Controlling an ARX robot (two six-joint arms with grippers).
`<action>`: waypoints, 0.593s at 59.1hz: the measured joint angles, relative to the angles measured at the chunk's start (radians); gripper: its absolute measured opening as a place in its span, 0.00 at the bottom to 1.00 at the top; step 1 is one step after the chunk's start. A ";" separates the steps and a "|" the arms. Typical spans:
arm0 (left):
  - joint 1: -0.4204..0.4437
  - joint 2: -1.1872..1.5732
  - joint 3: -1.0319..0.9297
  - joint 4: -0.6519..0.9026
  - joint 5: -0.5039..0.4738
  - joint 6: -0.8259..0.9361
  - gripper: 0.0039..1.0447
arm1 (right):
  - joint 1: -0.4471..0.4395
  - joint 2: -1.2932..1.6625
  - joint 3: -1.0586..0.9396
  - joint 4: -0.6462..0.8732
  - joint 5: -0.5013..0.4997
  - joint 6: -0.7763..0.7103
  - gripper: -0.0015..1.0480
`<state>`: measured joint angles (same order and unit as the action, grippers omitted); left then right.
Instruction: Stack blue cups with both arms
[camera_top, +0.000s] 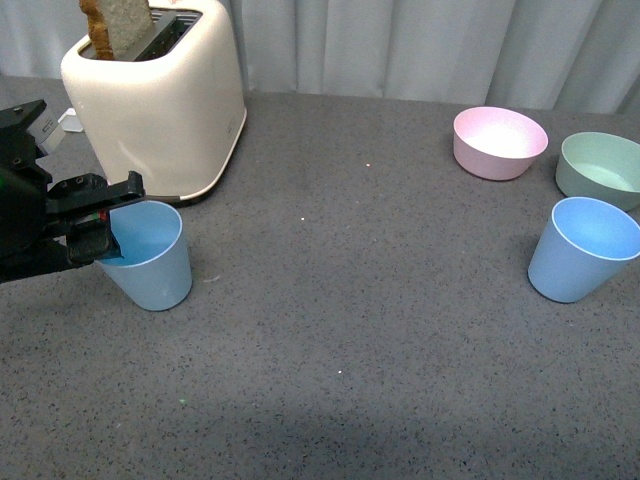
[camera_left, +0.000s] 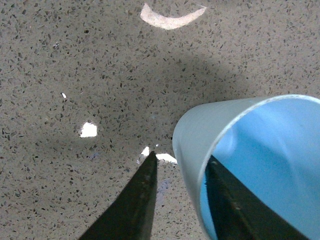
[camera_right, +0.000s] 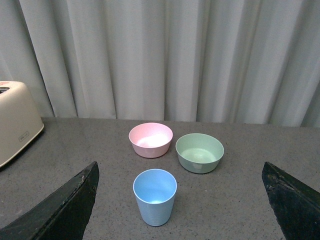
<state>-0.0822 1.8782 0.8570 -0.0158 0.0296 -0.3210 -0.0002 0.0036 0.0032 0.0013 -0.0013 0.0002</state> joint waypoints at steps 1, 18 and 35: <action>0.000 0.000 0.001 0.000 0.000 0.000 0.26 | 0.000 0.000 0.000 0.000 0.000 0.000 0.91; -0.019 -0.014 0.003 -0.026 -0.001 0.004 0.03 | 0.000 0.000 0.000 0.000 0.000 0.000 0.91; -0.108 -0.043 0.065 -0.064 -0.048 0.005 0.03 | 0.000 0.000 0.000 0.000 0.000 0.000 0.91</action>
<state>-0.1902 1.8347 0.9222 -0.0799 -0.0189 -0.3161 -0.0002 0.0036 0.0032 0.0013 -0.0013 0.0002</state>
